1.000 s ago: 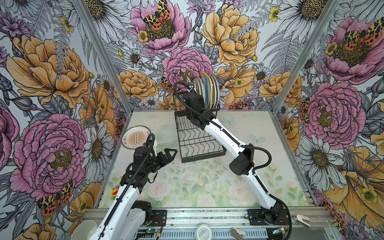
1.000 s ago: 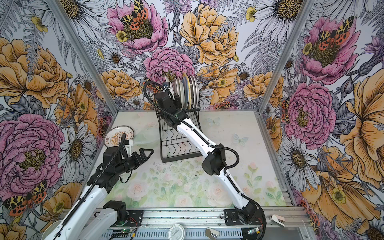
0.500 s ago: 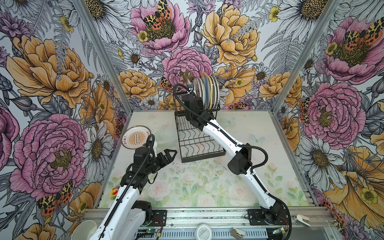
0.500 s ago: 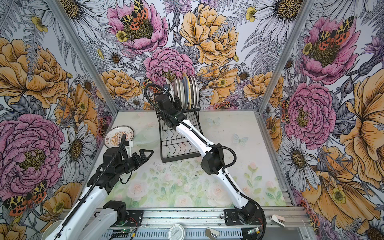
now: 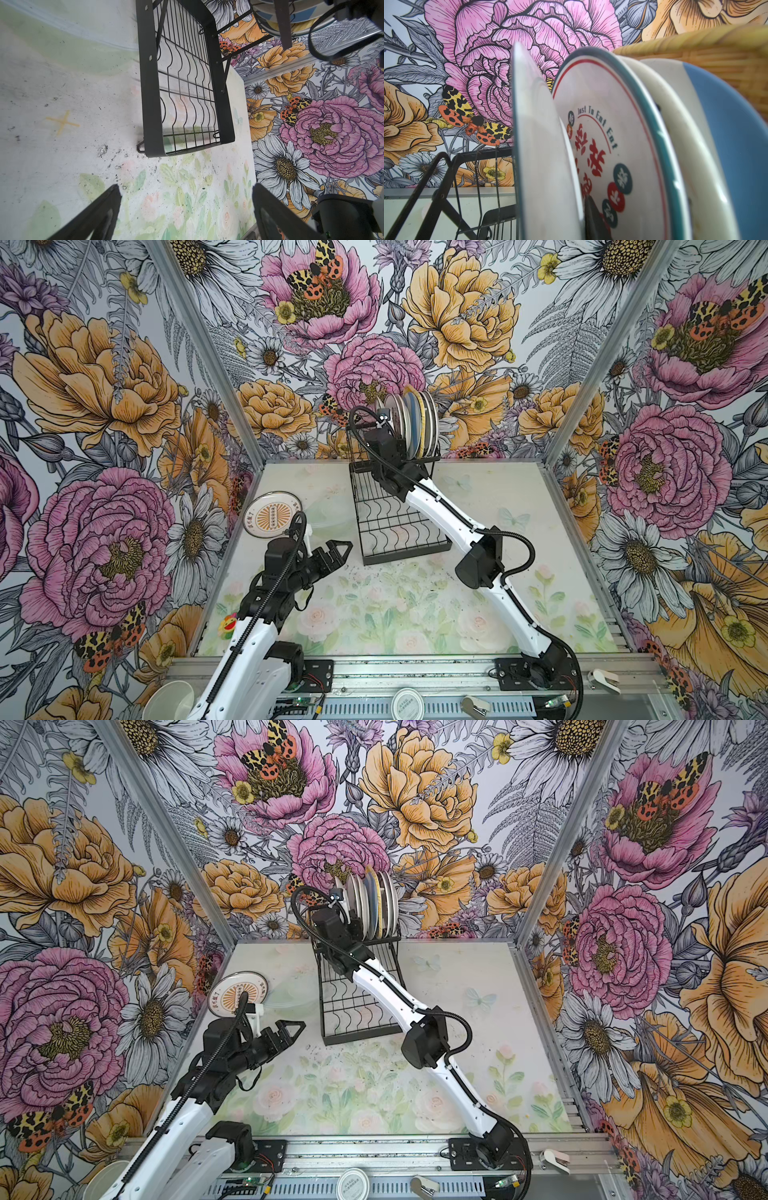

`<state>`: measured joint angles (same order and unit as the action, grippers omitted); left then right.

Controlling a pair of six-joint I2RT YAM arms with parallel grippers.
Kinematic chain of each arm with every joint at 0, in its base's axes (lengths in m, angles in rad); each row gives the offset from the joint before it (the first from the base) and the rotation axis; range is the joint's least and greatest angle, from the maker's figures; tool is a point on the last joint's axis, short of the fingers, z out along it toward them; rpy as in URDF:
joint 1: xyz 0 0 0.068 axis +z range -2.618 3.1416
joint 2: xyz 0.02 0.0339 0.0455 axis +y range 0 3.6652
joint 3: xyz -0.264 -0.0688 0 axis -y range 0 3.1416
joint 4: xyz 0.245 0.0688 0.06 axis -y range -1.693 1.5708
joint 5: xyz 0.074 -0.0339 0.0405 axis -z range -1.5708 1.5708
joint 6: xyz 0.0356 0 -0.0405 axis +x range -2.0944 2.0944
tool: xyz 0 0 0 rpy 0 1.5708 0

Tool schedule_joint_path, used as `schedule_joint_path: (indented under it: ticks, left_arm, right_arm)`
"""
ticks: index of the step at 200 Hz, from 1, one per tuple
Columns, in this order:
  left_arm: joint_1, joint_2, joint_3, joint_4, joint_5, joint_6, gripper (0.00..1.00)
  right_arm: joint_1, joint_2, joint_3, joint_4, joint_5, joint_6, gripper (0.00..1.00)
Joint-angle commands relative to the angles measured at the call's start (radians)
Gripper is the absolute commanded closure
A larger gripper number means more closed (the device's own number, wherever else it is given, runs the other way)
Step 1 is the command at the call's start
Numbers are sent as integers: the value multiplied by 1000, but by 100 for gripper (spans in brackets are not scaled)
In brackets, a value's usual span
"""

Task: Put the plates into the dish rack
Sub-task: 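Lower the plate into the slot and open the right gripper, then withdraw the right gripper while the left gripper reaches toward the other plate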

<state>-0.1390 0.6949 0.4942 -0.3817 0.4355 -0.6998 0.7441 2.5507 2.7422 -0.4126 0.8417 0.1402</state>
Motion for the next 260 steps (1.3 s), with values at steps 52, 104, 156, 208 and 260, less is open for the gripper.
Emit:
schedule_joint_path:
  ticks: [52, 104, 156, 208, 260]
  left_arm:
    - [18, -21, -26, -3, -16, 0, 1]
    - [25, -41, -39, -3, -16, -5, 1]
    - [27, -52, -45, 0, -15, -7, 1]
    - [29, -50, -44, 2, -18, -6, 1]
    - [42, -39, -30, 1, -42, -1, 1]
  right_arm:
    - [-22, -72, 14, 18, 22, -13, 70]
    - [-14, -129, -20, 18, 12, -29, 67]
    - [-8, -193, -75, 18, -8, -26, 65]
    - [4, -256, -141, 12, -33, -16, 62]
    - [22, -390, -312, -17, -90, 35, 56]
